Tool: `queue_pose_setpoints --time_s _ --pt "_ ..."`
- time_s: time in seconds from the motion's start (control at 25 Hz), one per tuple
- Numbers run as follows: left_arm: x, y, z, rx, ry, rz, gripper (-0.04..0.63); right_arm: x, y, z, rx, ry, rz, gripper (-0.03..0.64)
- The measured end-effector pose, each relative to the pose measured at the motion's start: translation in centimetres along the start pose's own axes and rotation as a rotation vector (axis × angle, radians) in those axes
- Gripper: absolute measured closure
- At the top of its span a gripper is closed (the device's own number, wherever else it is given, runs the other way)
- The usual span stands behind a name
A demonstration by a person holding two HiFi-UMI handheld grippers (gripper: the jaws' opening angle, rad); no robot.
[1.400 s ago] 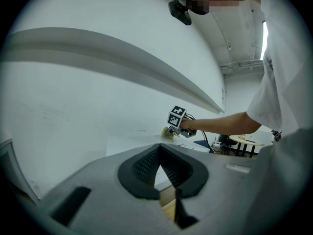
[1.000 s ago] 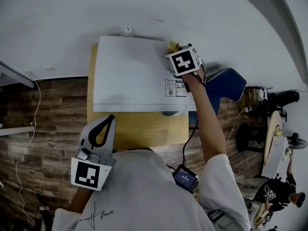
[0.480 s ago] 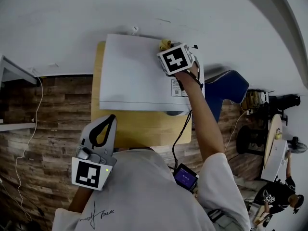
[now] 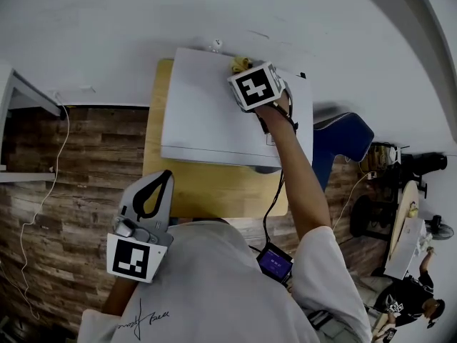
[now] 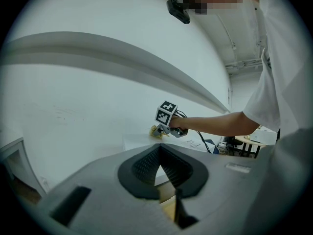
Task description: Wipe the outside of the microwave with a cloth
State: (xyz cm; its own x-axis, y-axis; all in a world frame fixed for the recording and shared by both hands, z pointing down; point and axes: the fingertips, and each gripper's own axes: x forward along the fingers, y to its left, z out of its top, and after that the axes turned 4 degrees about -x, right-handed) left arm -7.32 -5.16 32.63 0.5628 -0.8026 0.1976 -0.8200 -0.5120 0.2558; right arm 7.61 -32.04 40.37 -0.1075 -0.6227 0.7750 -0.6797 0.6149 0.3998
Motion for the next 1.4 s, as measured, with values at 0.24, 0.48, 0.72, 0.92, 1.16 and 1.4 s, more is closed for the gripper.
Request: queue_pose_setpoints --time_s 0.24,0.48,0.72,0.92,1.16,1.4 --pt "-1.1 0.9 -0.1 0.002 -0.003 0.027 0.606 0.3 1.6 1.9 -0.014 -0.023 0.012 0.496" --pt "-2.0 1.5 -0.3 -0.003 -0.002 0.045 0.606 0.7 3.8 4.3 -0.032 -0.051 0.037 0.496" --pt "-2.5 1.5 -0.2 0.012 -0.011 0.045 0.606 1.0 6.3 6.7 -0.058 -0.096 0.059 0.497" --pt "-2.6 0.8 -0.3 0.014 -0.009 0.044 0.606 0.8 9.1 9.0 -0.062 -0.144 0.127 0.495" --pt "-2.8 0.1 -0.5 0.006 -0.007 0.046 0.606 -1.4 12.6 11.0 -0.039 -0.23 0.243 0.495" --pt "-2.7 0.0 -0.7 -0.024 -0.013 0.061 0.606 -5.1 9.5 10.3 0.077 -0.313 0.267 0.495"
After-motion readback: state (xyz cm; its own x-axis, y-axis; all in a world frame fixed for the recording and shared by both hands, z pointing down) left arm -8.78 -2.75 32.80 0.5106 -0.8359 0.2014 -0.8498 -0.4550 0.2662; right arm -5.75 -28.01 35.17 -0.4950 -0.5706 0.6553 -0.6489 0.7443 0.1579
